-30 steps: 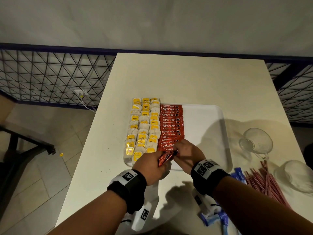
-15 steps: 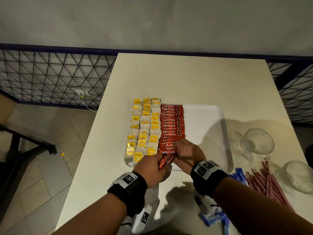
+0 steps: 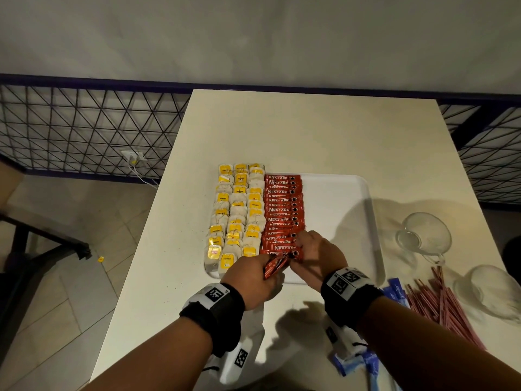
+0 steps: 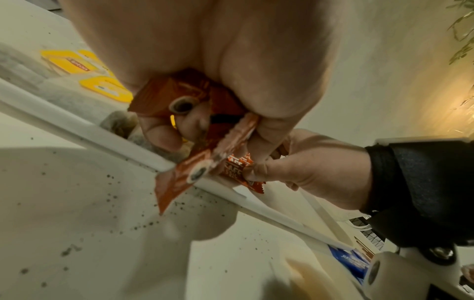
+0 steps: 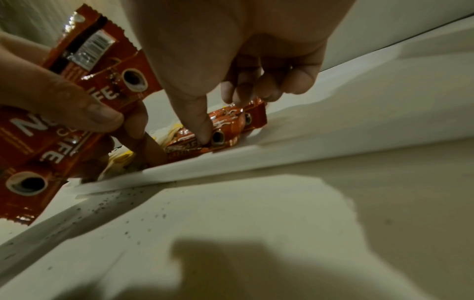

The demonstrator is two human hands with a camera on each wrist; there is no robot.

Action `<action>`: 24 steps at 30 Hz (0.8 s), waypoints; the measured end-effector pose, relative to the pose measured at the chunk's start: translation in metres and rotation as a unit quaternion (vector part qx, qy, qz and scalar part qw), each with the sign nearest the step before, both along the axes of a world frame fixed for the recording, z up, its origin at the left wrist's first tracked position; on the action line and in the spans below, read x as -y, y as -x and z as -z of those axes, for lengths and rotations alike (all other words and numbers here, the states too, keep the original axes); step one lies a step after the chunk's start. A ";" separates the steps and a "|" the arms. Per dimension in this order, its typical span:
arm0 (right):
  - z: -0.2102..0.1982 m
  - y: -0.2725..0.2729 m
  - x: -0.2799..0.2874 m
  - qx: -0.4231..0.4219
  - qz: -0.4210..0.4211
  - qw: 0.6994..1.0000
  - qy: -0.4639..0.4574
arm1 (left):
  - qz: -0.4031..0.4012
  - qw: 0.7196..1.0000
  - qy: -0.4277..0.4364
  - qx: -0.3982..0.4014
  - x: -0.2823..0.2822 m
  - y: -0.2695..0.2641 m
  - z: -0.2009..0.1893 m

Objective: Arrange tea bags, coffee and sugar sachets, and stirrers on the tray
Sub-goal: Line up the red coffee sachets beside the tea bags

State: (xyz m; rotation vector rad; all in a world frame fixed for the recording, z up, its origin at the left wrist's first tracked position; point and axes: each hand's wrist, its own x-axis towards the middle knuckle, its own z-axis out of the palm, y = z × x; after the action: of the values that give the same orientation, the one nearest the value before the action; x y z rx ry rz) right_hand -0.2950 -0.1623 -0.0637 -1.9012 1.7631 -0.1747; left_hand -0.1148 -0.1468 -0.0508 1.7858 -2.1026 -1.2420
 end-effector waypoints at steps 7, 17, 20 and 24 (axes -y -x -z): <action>-0.004 0.011 0.004 -0.126 0.047 0.985 -0.104 | 0.010 1.000 -0.014 0.006 0.001 0.003 0.000; -0.011 0.003 0.002 -0.062 0.054 0.992 -0.094 | 0.011 1.000 -0.011 -0.001 0.002 0.004 -0.002; -0.013 0.002 0.001 -0.048 0.047 0.994 -0.084 | 0.007 1.000 -0.003 0.000 0.003 0.004 -0.003; -0.015 0.000 0.000 -0.040 0.041 0.996 -0.067 | 0.003 1.000 0.000 -0.002 0.002 0.004 -0.003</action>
State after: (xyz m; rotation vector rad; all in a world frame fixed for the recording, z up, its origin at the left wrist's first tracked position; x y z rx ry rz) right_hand -0.2955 -0.1628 -0.0483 -1.7647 1.8590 -0.0096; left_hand -0.1190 -0.1490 -0.0475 1.7757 -2.1073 -1.2472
